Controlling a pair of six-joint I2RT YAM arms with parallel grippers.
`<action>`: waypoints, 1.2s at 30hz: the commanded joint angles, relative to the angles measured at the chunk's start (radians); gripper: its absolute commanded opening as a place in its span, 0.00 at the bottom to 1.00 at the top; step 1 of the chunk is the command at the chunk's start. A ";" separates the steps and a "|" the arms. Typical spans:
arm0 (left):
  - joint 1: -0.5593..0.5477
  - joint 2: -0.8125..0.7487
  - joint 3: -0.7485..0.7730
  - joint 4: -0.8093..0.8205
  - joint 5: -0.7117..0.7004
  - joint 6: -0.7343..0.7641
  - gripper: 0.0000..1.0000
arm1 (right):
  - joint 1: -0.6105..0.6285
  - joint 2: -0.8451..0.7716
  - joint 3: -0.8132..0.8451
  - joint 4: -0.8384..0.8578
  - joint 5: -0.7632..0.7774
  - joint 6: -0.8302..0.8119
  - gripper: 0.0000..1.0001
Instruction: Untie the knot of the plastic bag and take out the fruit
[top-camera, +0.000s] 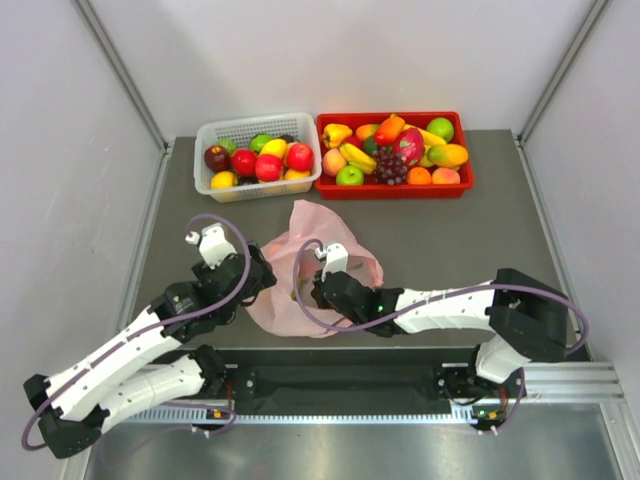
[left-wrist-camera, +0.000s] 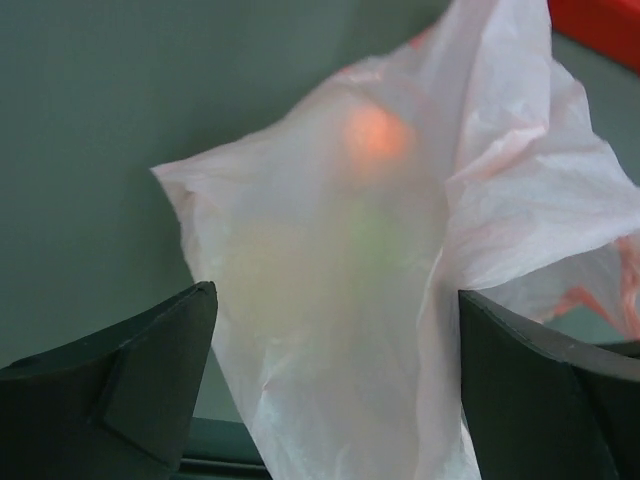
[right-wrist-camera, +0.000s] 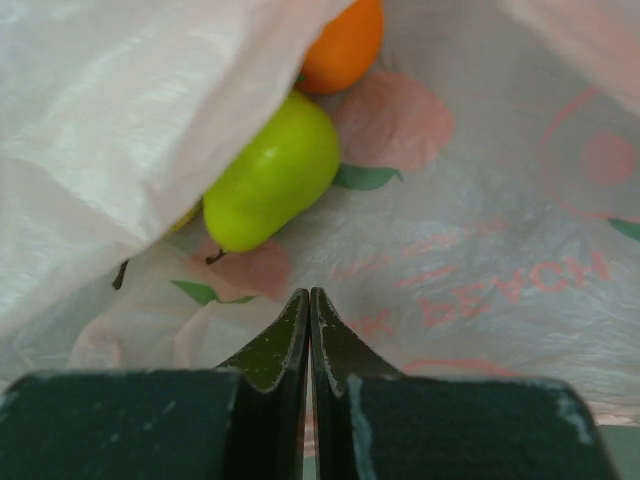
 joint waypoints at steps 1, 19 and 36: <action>0.002 -0.040 0.037 -0.119 -0.181 -0.118 0.99 | -0.028 -0.006 -0.015 0.070 0.028 0.012 0.00; 0.004 -0.251 -0.109 0.182 -0.031 0.002 0.99 | -0.083 -0.066 -0.097 0.199 -0.110 -0.051 0.00; 0.008 -0.068 -0.054 -0.018 -0.099 -0.159 0.99 | -0.129 -0.129 -0.144 0.193 -0.136 -0.078 0.00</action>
